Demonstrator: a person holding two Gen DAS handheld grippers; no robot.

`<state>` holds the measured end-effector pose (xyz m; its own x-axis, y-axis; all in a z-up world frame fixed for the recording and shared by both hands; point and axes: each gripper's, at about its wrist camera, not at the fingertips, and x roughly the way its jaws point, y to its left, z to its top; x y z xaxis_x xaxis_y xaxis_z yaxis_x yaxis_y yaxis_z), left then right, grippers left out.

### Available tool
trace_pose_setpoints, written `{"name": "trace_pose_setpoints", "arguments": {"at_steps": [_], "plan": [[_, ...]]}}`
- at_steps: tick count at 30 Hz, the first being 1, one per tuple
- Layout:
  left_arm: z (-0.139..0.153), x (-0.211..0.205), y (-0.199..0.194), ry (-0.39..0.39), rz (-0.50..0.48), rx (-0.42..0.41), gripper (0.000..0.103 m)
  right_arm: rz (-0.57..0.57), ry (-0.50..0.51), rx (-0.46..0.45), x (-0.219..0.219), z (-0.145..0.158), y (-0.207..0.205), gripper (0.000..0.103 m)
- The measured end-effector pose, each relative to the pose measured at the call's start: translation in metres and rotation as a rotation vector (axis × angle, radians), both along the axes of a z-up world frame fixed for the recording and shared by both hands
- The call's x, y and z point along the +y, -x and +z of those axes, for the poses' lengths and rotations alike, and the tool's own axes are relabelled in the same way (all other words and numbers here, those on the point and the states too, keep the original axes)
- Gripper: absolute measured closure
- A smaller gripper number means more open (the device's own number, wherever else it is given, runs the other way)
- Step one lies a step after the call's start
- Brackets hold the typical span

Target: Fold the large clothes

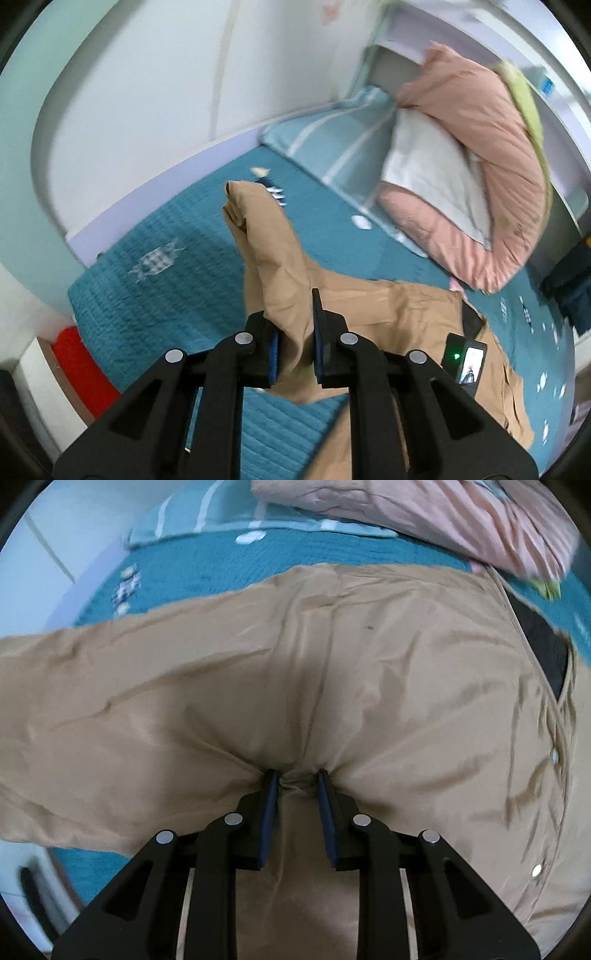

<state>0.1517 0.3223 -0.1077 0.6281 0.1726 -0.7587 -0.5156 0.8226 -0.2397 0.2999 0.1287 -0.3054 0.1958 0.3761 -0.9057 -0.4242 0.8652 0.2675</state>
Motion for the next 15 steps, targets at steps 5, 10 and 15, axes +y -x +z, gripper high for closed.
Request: {"name": "trace_pose_setpoints", "arguments": {"at_steps": [5, 10, 15], "plan": [[0.015, -0.073, -0.03, -0.105, -0.073, 0.035, 0.089, -0.077, -0.106, -0.035, -0.07, 0.037, -0.006, 0.082], [0.007, -0.158, -0.066, -0.131, -0.199, 0.06, 0.089, -0.176, -0.134, -0.133, -0.157, 0.078, -0.011, 0.082], [-0.016, -0.235, -0.101, -0.117, -0.342, 0.088, 0.089, -0.283, -0.105, -0.209, -0.259, 0.097, -0.002, 0.079]]}}
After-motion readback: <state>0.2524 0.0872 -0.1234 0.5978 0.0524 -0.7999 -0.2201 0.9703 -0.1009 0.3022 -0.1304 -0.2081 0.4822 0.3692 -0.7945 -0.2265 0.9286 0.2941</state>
